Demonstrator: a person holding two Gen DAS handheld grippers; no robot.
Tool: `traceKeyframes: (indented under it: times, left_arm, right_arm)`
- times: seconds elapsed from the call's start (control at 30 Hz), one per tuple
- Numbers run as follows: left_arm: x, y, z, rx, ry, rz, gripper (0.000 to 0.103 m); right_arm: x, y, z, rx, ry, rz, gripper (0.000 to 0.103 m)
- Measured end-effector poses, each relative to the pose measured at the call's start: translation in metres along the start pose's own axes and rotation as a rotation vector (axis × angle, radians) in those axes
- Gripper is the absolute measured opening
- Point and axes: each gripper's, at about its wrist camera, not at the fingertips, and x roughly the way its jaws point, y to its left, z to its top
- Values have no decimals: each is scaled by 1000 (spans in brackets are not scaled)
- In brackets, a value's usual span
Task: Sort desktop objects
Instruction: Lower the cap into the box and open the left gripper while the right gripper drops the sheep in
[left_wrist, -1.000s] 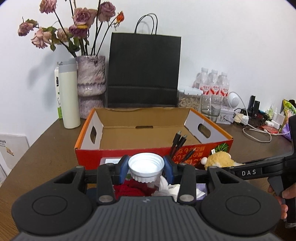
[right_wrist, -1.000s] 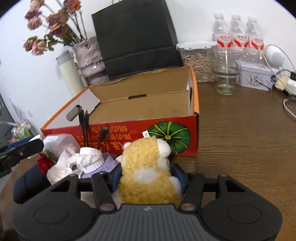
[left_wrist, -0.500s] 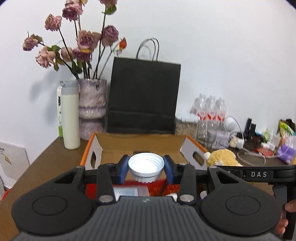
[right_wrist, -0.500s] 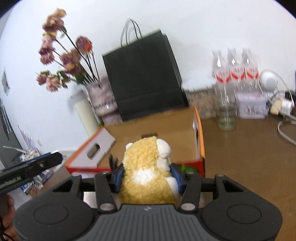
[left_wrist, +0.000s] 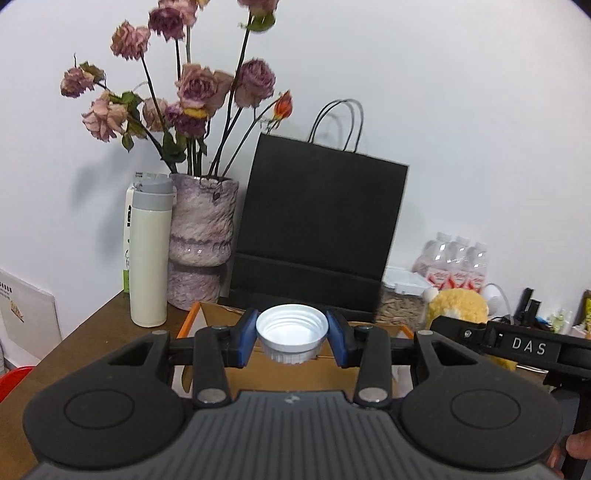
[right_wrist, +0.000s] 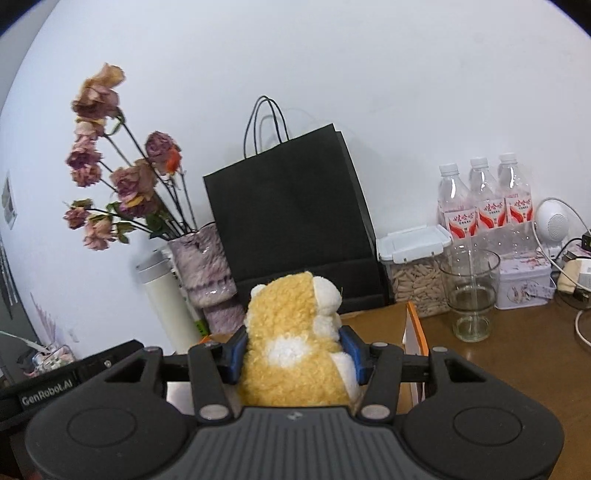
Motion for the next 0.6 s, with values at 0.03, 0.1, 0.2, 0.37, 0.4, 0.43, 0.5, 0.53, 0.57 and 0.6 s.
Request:
traceKeyframes:
  times: [0.03,0.1,0.2,0.37,0.4,0.43,0.5,0.53,0.57,0.6]
  left_arm:
    - [7,0,0,1,4,8,40]
    - [22,1,1,6,16,25,40]
    - [44,1,0,18,38,45,40]
    - [80,4,-6,40,104,77,40]
    - [85,4,-7,45,119,81,40]
    - [90,4,-8,55,136,81,40]
    - [100,5,-12,79,168,82,40]
    - [104,6,-14,89,180,88,40]
    - [107,7,-16,97,192,94,40]
    - [109,8,-18,102,203,99,40]
  right_arm:
    - [9,-2,1,0,3,-9,50]
    - [23,-6,1,4,12,-25,50]
    - [43,-14,1,13,27,-48,50]
    - [73,-24,-2,8,70,-87,50]
    - [79,-24,-4,2,83,-91,50]
    - [85,-25,-7,-8,98,-92,50]
    - [93,-24,-10,-29,124,-92,50]
    - [96,-23,-13,-44,136,-94,50]
    - [99,-21,-15,-58,145,-98,50]
    - [101,-20,-17,-72,153,-104,50]
